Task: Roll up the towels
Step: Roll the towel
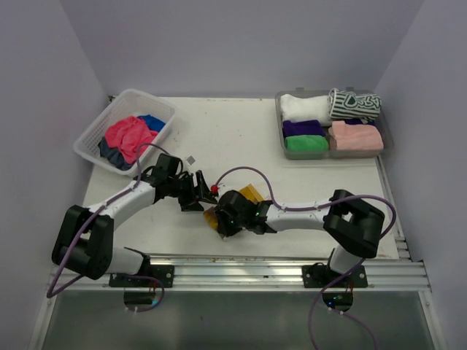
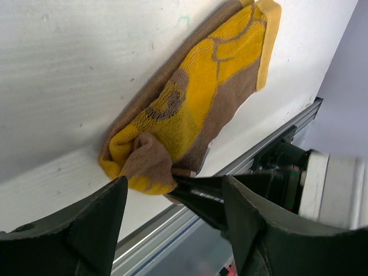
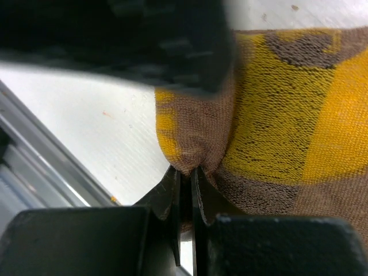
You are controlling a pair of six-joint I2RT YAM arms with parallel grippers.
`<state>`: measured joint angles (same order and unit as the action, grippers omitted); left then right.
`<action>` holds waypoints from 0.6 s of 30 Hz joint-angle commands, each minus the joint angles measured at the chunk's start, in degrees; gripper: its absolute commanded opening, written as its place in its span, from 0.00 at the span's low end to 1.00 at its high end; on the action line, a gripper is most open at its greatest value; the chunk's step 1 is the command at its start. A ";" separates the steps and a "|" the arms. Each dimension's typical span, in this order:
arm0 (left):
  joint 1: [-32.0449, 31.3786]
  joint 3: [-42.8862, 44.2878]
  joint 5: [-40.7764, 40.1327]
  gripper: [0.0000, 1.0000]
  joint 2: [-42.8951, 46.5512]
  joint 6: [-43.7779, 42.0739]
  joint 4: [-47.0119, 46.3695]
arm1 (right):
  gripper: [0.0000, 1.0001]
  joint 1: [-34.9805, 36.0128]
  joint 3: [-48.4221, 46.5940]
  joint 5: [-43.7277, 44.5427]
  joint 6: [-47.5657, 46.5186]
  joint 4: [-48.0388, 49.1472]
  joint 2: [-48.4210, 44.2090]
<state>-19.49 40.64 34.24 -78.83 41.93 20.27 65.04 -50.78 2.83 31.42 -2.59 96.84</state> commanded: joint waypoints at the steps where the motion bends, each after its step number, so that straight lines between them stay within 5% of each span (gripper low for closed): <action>1: 0.76 -1.62 0.39 0.72 3.76 -3.25 3.19 | 0.00 -4.02 3.58 -11.70 4.96 6.45 -3.05; 12: 0.50 -4.69 -1.20 0.88 6.23 -7.39 4.26 | 0.00 -13.26 10.79 -31.64 15.51 23.92 2.02; 18: -1.34 -6.89 -1.46 0.88 2.54 -4.50 -1.28 | 0.00 -15.55 12.90 -39.12 21.22 32.55 5.99</action>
<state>-19.81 34.79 32.67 -74.96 36.88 23.16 49.91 -39.29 -29.85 48.16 23.42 101.14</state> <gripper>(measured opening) 0.880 0.055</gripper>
